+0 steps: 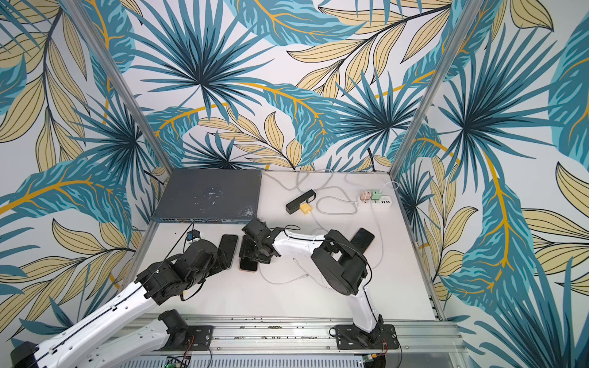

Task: Unplug the charging cable from the phone
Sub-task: Place the phone at the center of the board.

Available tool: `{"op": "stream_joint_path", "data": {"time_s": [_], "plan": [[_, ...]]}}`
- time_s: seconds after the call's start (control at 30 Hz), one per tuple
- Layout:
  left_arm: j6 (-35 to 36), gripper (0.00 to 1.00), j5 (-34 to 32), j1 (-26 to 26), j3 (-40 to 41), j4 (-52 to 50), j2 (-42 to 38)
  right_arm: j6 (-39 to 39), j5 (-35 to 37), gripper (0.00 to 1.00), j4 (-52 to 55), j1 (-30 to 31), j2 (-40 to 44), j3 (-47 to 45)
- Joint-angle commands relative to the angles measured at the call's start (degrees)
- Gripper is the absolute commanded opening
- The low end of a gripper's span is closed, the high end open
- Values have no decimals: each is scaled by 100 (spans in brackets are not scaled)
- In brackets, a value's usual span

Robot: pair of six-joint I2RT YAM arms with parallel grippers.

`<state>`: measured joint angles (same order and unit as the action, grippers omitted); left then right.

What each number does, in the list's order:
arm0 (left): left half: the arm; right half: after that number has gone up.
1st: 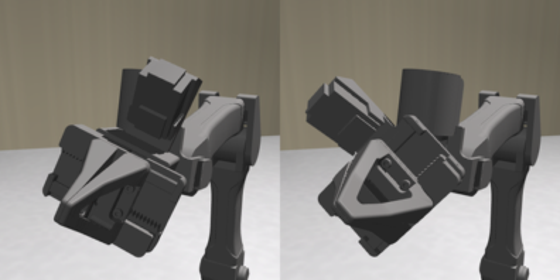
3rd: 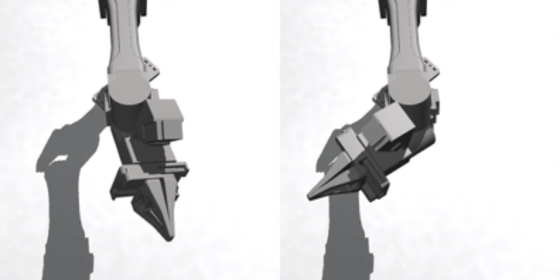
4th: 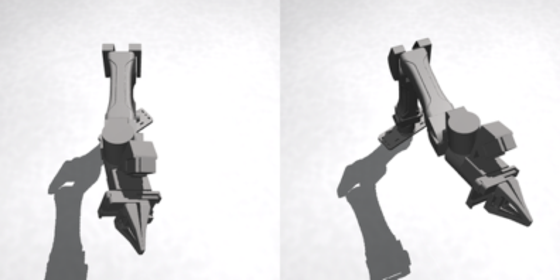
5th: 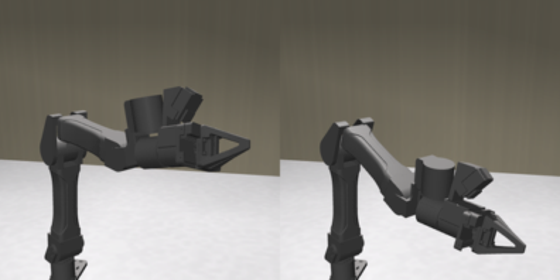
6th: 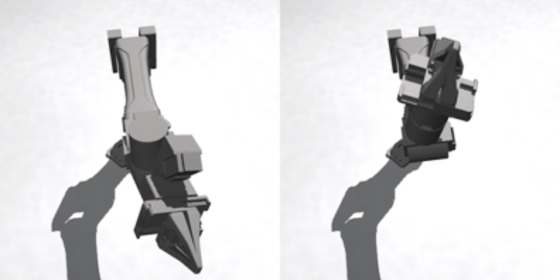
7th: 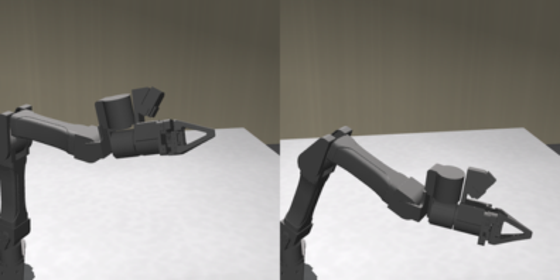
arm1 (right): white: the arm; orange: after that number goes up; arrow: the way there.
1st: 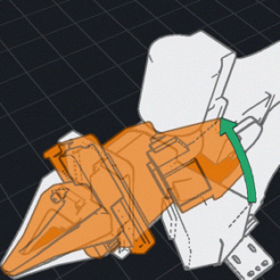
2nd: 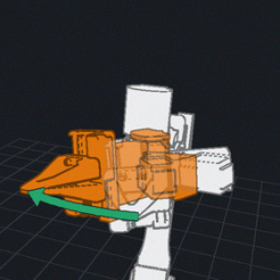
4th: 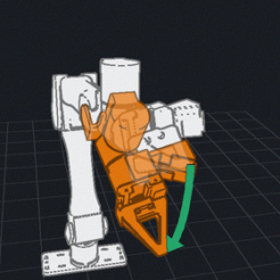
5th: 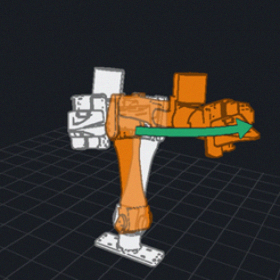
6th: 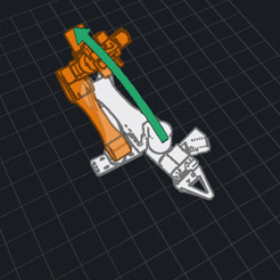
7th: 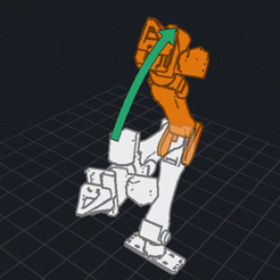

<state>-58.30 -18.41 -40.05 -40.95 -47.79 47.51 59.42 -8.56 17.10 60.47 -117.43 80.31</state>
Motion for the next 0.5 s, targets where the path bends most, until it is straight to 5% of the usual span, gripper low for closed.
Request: {"op": "stream_joint_path", "data": {"time_s": [0.0, 0.47], "plan": [[38, 74, -58, 24, 70, 53, -76, 80, 89, 52, 194, 24, -170, 173], [71, 74, -57, 24, 61, 81, -90, 72, 113, 79, 603, 45, -816, 876]]}}
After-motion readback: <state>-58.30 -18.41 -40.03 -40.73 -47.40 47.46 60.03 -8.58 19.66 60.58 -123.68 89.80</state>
